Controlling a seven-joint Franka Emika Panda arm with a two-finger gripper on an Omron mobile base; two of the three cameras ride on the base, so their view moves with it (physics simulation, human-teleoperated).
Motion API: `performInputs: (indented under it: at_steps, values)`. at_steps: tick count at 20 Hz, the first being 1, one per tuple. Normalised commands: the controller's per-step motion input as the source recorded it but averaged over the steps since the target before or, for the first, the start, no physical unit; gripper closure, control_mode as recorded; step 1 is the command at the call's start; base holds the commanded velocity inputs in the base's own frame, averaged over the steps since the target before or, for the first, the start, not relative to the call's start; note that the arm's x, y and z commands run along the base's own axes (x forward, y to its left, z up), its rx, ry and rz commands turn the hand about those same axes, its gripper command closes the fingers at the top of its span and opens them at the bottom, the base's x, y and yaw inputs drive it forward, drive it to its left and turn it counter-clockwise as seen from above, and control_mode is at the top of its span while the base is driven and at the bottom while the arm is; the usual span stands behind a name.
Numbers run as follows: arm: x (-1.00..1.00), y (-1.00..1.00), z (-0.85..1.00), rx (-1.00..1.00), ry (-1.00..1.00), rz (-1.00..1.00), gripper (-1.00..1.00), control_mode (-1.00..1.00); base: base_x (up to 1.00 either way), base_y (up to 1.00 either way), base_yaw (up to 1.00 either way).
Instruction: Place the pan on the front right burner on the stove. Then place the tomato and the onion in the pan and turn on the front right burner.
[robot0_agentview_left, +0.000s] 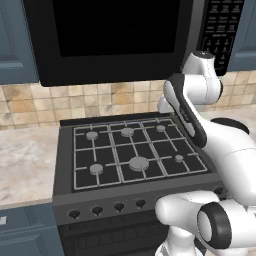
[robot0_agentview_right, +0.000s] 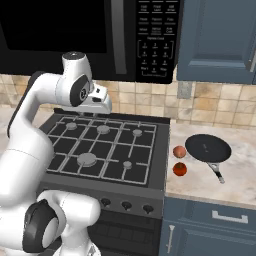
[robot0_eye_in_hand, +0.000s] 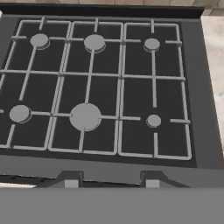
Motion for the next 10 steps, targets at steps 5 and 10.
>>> performInputs:
  at_steps: [5,10]
  values:
    - [-0.05,-0.13,0.0,0.0,-0.02,-0.01,-1.0,-1.0,0.0,0.0,0.0]
    - [-0.03,-0.34,0.0,0.0,-0.06,-0.02,-1.0,-1.0,0.0,0.0,0.0]
